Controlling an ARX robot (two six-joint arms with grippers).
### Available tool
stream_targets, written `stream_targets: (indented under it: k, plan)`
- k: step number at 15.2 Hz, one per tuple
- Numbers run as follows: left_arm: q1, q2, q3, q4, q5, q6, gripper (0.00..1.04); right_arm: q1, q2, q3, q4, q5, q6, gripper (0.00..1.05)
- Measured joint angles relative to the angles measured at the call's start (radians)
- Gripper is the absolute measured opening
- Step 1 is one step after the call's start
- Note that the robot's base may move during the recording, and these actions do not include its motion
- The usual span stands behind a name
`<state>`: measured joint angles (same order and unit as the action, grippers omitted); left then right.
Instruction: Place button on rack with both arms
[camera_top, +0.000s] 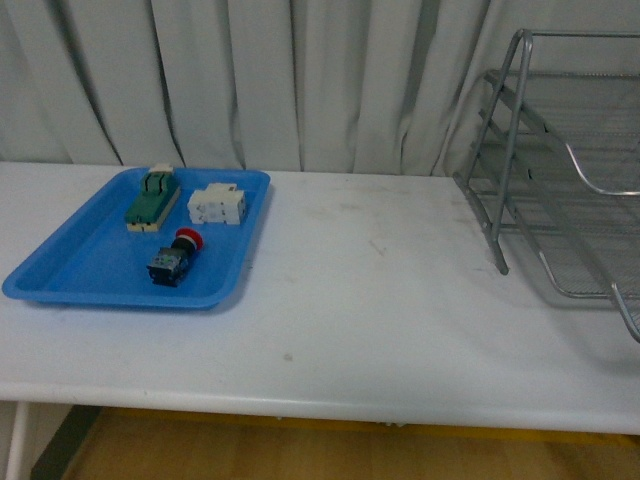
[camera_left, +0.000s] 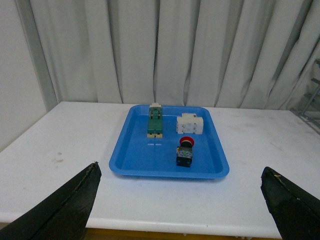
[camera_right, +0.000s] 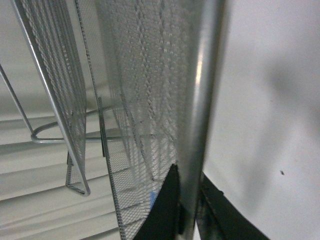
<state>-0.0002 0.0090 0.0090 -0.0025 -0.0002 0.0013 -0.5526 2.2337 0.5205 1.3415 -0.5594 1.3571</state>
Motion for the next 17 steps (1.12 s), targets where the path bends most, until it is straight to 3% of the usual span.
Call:
stream_targets:
  k: [5,9,15,17]
  plan:
    - [0.0,0.0,0.0,-0.001,0.0,0.0,0.98,-0.046,-0.021,-0.053,-0.034,-0.013,0.01,0.65]
    - [0.0,0.0,0.0,0.0,0.0,0.0,0.98,-0.071,-0.117,-0.131,-0.059,0.0,0.043,1.0]
    - [0.0,0.0,0.0,-0.001,0.0,0.0,0.98,-0.117,-0.405,-0.338,-0.058,-0.144,0.045,0.98]
    - [0.0,0.0,0.0,-0.001,0.001,0.0,0.98,-0.089,-0.871,-0.437,-0.332,-0.08,-0.367,0.77]
